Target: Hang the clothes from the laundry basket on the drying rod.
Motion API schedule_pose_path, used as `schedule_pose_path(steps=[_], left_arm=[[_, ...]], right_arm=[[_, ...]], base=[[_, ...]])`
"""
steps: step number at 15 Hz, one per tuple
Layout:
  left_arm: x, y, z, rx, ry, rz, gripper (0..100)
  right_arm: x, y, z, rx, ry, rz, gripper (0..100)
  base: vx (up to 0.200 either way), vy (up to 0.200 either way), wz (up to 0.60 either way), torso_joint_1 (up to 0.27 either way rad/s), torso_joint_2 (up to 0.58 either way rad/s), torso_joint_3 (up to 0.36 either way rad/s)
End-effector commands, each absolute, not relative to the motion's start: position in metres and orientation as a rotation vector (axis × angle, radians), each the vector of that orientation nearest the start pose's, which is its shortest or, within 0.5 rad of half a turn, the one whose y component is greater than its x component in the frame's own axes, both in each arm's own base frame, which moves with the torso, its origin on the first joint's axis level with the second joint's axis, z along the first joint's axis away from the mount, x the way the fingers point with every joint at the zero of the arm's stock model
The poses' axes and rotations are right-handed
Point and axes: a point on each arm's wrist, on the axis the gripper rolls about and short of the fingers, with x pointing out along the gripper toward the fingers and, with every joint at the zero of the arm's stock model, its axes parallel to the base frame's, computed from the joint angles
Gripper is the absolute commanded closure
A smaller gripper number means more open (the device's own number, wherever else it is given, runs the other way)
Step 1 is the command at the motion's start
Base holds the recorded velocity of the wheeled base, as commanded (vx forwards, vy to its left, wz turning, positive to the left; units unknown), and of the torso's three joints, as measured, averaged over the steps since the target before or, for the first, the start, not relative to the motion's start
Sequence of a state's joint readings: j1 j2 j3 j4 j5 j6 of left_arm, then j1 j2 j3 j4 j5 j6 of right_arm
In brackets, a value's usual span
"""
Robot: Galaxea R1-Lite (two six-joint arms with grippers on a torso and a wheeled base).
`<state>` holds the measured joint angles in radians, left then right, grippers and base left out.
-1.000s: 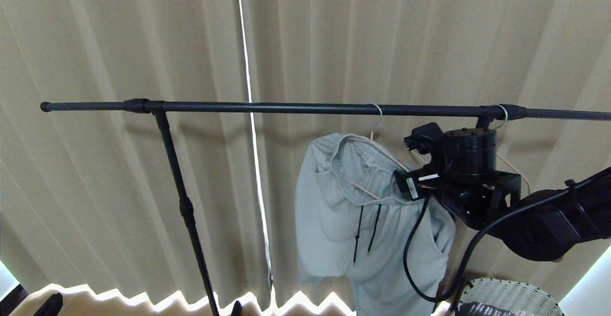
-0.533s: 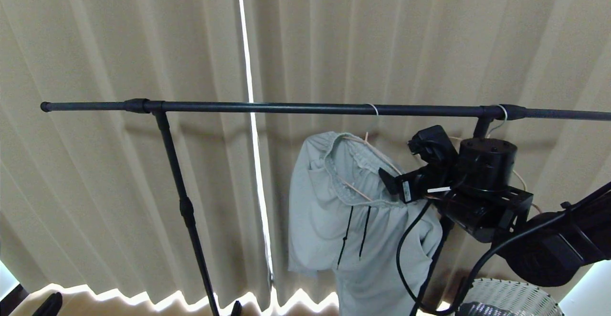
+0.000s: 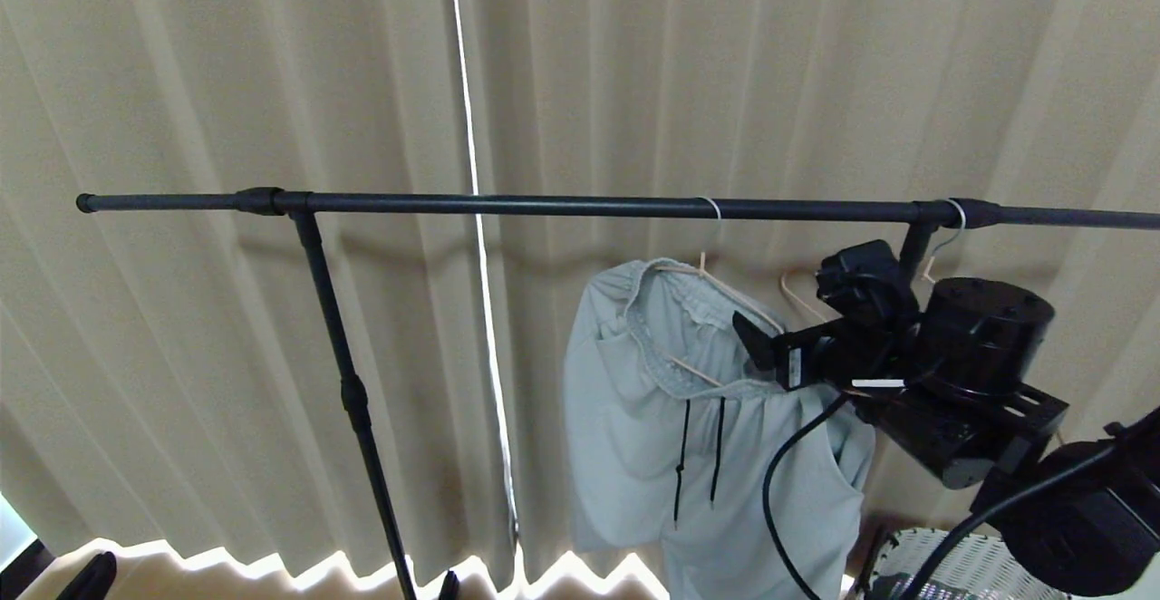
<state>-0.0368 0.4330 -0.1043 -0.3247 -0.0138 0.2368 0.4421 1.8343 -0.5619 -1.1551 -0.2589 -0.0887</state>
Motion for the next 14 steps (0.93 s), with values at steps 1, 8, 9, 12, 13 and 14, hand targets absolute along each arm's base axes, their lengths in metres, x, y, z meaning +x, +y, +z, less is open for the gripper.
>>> schedule_pose_path(steps=[1, 8, 9, 12, 13, 14], left_arm=[[0.021, -0.001, 0.14, 0.236, 0.005, -0.046, 0], [0.002, 0.001, 0.122, 0.19, 0.072, 0.086, 0], [-0.003, 0.0, 0.117, 0.189, 0.08, 0.099, 0], [-0.018, -0.002, 0.103, 0.177, 0.079, 0.138, 0], [-0.021, -0.002, 0.099, 0.166, 0.084, 0.148, 0], [-0.021, -0.002, 0.1, 0.143, 0.082, 0.18, 0]], right_arm=[[0.241, 0.107, 0.158, -0.094, 0.014, 0.182, 0], [0.127, 0.007, 0.156, -0.088, 0.013, -0.161, 0], [0.113, 0.0, 0.151, -0.076, 0.024, -0.205, 0], [0.071, -0.005, 0.134, -0.053, 0.092, -0.257, 0], [0.054, -0.006, 0.126, -0.057, 0.13, -0.258, 0], [0.039, -0.006, 0.117, -0.062, 0.168, -0.254, 0]], base=[[0.0, 0.0, 0.0, 0.0, 0.0, 0.0], [0.0, 0.0, 0.0, 0.0, 0.0, 0.0], [0.0, 0.0, 0.0, 0.0, 0.0, 0.0], [0.0, 0.0, 0.0, 0.0, 0.0, 0.0], [0.0, 0.0, 0.0, 0.0, 0.0, 0.0], [0.0, 0.0, 0.0, 0.0, 0.0, 0.0]])
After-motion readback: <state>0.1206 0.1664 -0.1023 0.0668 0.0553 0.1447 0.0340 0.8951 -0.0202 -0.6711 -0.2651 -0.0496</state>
